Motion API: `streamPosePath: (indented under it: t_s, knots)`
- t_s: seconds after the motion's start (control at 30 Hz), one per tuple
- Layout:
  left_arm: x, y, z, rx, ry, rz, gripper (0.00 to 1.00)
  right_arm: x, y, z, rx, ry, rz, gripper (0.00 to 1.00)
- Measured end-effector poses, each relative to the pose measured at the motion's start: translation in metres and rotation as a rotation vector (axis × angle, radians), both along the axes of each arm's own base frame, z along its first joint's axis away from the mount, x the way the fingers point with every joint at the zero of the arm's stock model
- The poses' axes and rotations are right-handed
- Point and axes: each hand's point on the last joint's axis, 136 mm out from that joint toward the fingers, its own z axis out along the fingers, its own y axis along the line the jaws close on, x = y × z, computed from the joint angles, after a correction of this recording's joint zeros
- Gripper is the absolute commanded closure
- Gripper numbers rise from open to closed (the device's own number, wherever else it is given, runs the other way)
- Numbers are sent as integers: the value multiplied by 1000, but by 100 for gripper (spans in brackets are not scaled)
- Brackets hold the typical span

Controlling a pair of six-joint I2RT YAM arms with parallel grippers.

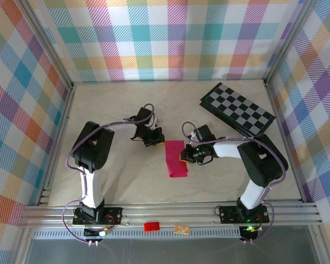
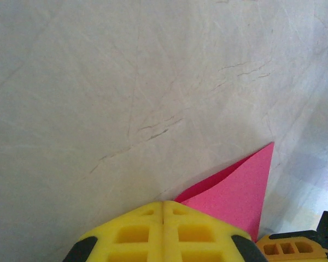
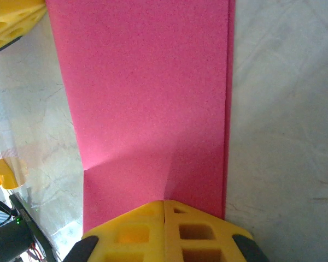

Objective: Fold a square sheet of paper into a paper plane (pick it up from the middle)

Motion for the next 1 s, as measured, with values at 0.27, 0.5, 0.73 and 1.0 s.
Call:
streamPosePath:
  t_s: [0.27, 0.5, 0.73, 1.0]
  knots:
    - [-1, -3, 31, -57, -61, 17, 100, -1, -1, 0, 0, -1, -1, 100]
    - [-9, -34, 43, -167, -80, -71, 100, 0, -1, 0, -2, -2, -2, 100]
    - [-21, -43, 8, -149, -13, -102, 100, 0, -1, 0, -2, -2, -2, 100]
    - [-15, -35, -1, -105, -7, -87, 100, 0, -1, 0, 0, -4, -5, 100]
